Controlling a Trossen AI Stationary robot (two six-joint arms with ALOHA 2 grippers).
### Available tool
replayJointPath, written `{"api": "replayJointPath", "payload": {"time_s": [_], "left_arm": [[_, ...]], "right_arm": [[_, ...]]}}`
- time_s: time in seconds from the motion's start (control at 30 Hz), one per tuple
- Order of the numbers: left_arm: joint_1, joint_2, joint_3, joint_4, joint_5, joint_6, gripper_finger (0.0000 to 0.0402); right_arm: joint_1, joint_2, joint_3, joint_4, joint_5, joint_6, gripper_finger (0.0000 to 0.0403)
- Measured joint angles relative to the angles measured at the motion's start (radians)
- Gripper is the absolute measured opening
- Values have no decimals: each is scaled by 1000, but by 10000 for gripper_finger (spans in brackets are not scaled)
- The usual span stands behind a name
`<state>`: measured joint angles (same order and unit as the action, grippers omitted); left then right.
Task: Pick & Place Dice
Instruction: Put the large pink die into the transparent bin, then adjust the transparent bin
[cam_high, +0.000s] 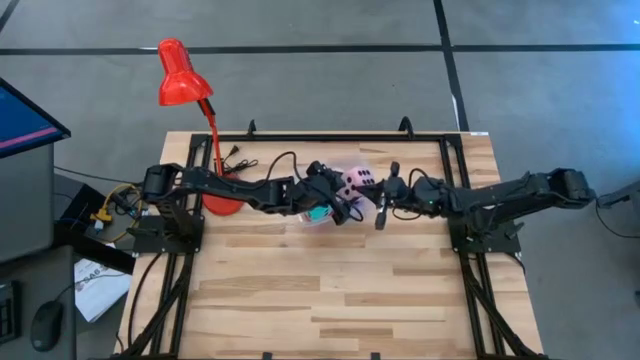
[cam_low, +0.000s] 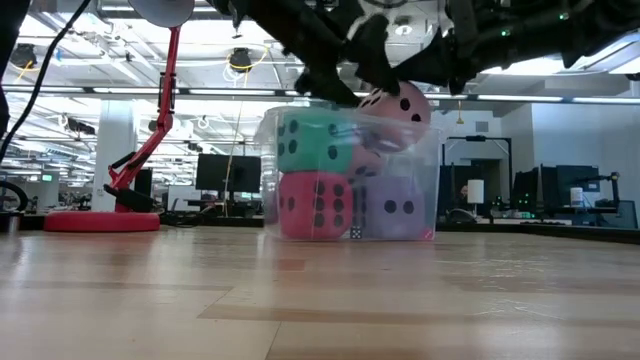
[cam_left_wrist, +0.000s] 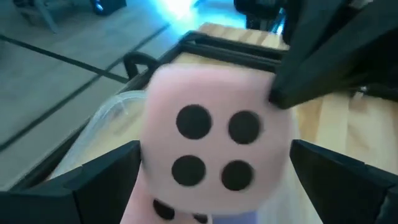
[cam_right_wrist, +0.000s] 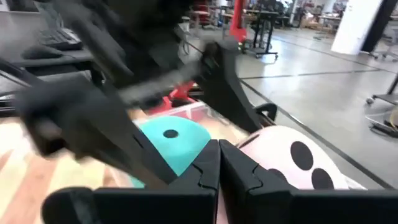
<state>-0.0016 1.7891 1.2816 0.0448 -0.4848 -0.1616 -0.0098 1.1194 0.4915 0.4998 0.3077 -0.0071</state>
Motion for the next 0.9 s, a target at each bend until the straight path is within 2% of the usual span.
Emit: {"api": "replayJointPath", "payload": {"time_s": [0.13, 0.37, 0.47, 0.63, 0.77, 0.9], "left_arm": [[-22, -52, 0, -35, -59, 6, 399], [-82, -183, 1, -81, -82, -12, 399], [-127, -215, 1, -147, -147, -92, 397], [-197, -221, 0, -301, -306, -257, 395], [-238, -208, -10, -381, -321, -427, 394], [-278, -209, -107, -284, -323, -520, 388]], "right_arm": [[-7, -3, 0, -26, 4, 5, 0], [-1, -10, 0, -15, 6, 8, 0], [20, -48, 0, -24, 5, 3, 0], [67, -165, 0, -149, 7, 12, 0], [99, -272, 0, -295, 6, 60, 0], [116, -355, 0, -409, 7, 93, 0]]}}
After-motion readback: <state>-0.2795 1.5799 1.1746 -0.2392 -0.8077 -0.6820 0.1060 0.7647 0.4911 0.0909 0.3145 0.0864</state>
